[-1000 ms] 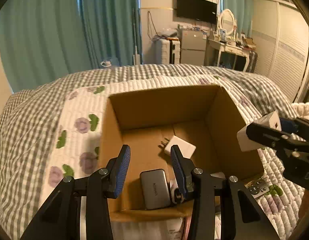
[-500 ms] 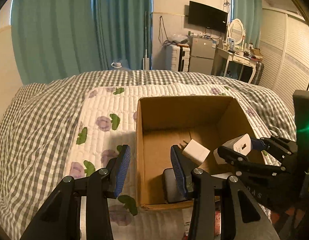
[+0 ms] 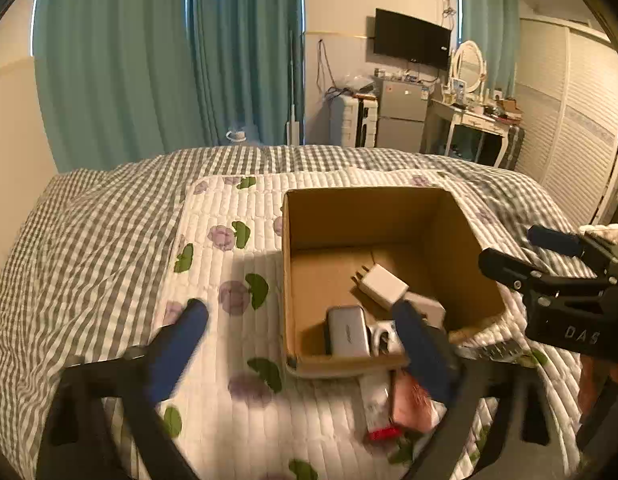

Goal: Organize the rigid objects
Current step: 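Lower the power bank into the box with the left gripper while the right gripper releases the charger inside, then grasp the light blue earbud case with the right gripper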

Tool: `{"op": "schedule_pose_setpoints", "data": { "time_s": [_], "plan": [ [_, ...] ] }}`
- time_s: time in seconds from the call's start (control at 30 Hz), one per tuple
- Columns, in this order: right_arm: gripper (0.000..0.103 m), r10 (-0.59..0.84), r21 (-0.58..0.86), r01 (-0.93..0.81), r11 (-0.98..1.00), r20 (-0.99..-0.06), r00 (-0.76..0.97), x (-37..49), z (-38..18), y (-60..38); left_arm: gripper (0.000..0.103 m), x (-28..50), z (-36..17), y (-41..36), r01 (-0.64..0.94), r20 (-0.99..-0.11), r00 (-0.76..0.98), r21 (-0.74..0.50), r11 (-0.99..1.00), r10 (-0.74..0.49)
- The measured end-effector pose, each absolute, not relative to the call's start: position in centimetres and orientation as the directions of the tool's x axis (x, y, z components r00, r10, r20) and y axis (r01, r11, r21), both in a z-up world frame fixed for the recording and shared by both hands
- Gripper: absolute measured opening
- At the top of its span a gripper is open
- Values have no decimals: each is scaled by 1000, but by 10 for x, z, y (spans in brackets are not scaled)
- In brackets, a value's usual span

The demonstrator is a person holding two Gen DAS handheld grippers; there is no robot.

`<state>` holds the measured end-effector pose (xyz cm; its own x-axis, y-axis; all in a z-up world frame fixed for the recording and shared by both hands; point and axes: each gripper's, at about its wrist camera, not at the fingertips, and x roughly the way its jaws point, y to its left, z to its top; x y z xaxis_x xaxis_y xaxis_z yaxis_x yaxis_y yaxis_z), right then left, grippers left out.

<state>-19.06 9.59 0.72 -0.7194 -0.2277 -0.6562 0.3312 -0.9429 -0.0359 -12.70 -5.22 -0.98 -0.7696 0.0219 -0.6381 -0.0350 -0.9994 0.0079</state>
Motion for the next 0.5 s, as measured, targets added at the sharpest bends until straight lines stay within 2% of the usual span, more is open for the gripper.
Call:
{"op": "schedule_pose_setpoints", "data": {
  "time_s": [0.2, 0.5],
  "plan": [
    [90, -175, -113, 323, -940, -653, -737, -138, 1, 102, 103, -89, -15, -50, -29, -631, -776, 19, -999, 10],
    [90, -203, -11, 362, -932, -812, -547, -99, -99, 96, 103, -58, -70, -56, 41, -690, -723, 1, -999, -30]
  ]
}}
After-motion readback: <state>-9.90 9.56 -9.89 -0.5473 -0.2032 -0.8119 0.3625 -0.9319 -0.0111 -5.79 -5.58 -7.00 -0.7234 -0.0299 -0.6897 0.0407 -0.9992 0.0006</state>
